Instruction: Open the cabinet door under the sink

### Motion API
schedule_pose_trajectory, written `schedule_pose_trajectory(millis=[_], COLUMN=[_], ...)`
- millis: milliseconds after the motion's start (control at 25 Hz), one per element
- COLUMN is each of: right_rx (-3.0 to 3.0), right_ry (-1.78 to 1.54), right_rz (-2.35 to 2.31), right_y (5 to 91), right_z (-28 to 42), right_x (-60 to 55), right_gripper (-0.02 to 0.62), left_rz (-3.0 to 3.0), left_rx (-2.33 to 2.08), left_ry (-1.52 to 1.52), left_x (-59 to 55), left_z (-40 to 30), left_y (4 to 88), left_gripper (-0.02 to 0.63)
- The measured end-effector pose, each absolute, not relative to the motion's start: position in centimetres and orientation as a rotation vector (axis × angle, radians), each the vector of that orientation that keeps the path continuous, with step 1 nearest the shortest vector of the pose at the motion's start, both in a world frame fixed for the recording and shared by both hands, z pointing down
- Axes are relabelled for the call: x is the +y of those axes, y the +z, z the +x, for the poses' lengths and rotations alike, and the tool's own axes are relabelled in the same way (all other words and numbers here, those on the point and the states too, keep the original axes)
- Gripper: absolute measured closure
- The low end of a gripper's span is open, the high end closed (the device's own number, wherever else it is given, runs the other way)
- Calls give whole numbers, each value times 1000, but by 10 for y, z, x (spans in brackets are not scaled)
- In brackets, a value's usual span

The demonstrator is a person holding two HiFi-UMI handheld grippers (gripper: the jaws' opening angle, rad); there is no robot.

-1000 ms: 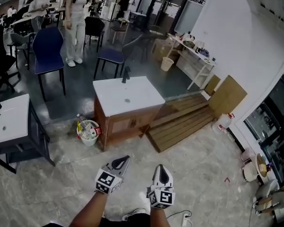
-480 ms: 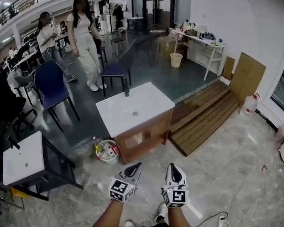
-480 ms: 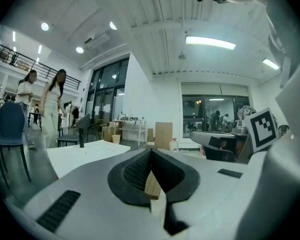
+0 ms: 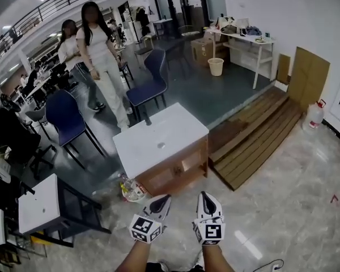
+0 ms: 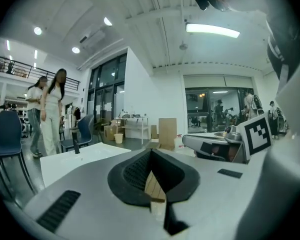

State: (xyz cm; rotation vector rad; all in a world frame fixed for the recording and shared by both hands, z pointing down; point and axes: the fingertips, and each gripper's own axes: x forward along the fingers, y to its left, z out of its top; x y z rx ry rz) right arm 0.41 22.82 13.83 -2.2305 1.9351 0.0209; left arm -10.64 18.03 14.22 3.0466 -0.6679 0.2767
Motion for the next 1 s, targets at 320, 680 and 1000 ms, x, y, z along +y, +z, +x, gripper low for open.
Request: schedule_pose_trajectory(millis=[320, 680, 1000], right_rx=[1984, 2144, 2187], right_ry=[5, 52, 77], right_rz=[-2224, -2288, -2345], right_y=[153, 151, 153], right_z=[19, 3, -18], right_x=[180, 83, 4], right_gripper=[575, 575, 574], left_rz=[3010, 2951, 2909], left_rx=[-710, -720, -698], left_ry=[263, 144, 37], left_x=[130, 27, -53], left_z=[-90, -89, -111], left_y=[158, 171, 179], left_gripper=[586, 586, 586])
